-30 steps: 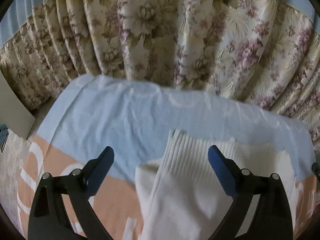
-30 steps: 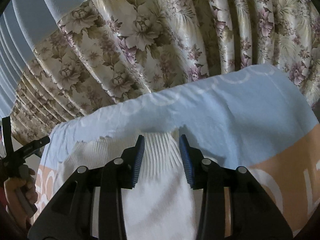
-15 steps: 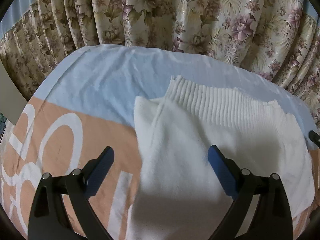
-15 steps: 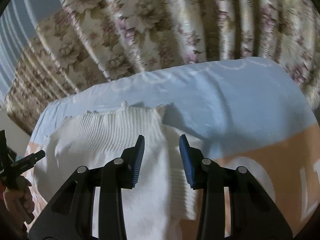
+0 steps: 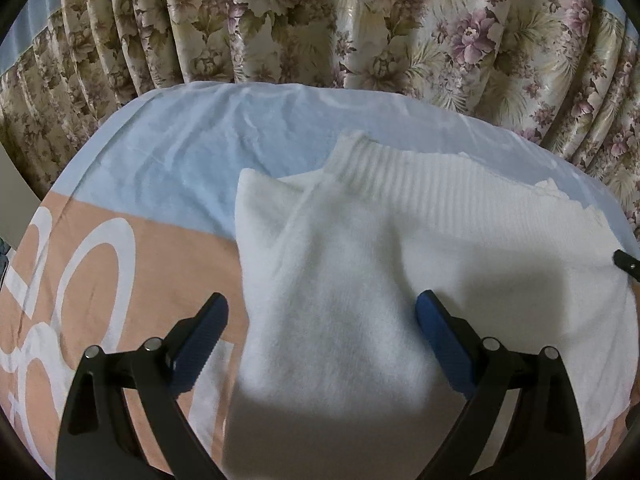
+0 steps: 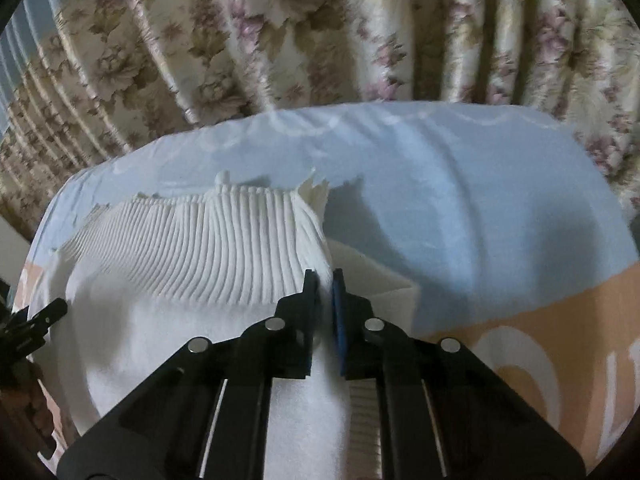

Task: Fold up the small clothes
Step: 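Lay the hem near the collar and open both tools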

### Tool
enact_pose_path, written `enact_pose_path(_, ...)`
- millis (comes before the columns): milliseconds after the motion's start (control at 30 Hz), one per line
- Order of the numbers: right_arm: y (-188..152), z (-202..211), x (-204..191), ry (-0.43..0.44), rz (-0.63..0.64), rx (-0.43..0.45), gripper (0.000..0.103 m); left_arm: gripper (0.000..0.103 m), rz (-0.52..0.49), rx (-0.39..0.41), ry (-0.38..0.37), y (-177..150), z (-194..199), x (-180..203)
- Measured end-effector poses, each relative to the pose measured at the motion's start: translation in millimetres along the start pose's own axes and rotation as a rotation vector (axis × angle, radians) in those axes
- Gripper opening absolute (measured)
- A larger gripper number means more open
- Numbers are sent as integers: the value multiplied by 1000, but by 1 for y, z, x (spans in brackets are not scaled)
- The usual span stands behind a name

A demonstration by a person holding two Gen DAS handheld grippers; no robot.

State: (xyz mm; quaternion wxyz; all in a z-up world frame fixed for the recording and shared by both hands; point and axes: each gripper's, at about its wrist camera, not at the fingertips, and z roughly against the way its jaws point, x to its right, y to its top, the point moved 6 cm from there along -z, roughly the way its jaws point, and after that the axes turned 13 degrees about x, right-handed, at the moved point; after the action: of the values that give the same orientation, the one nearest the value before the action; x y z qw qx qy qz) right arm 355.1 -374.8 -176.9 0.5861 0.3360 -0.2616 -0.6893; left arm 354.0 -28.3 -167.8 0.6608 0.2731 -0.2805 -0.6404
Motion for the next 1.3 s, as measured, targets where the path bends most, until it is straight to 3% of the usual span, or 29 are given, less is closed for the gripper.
enact_pose_path(67,0,3,10,-37,-12,13,8,97,-11,-9,12,-3,-3,0)
enact_pose_path(167,-13,-10,17,-17,-46,-55,12,102,8,-16,20,-7,-9,-5)
enact_pose_path(233,-10,-4,22,-19,-64,-24,40,102,6,-9,27,-9,-8,-9)
enact_pose_path(300,-5,10,31,-7,-105,21,51,102,-23,11,51,-10,-3,-9)
enact_pose_path(467,-7,50,30,40,-78,60,55,102,-48,25,68,-16,6,-12)
enact_pose_path(600,-30,73,6,88,5,46,56,102,-43,27,88,-25,13,-20)
enact_pose_path(700,-48,78,6,64,34,41,56,102,-45,42,100,-27,21,-25)
enact_pose_path(833,-57,76,25,58,-46,19,59,101,-38,69,91,-24,34,-28)
enact_pose_path(1000,-53,74,30,114,-89,29,65,101,-37,153,64,-3,57,-14)
enact_pose_path(1300,-31,39,31,152,-117,18,68,101,-75,152,1,5,49,24)
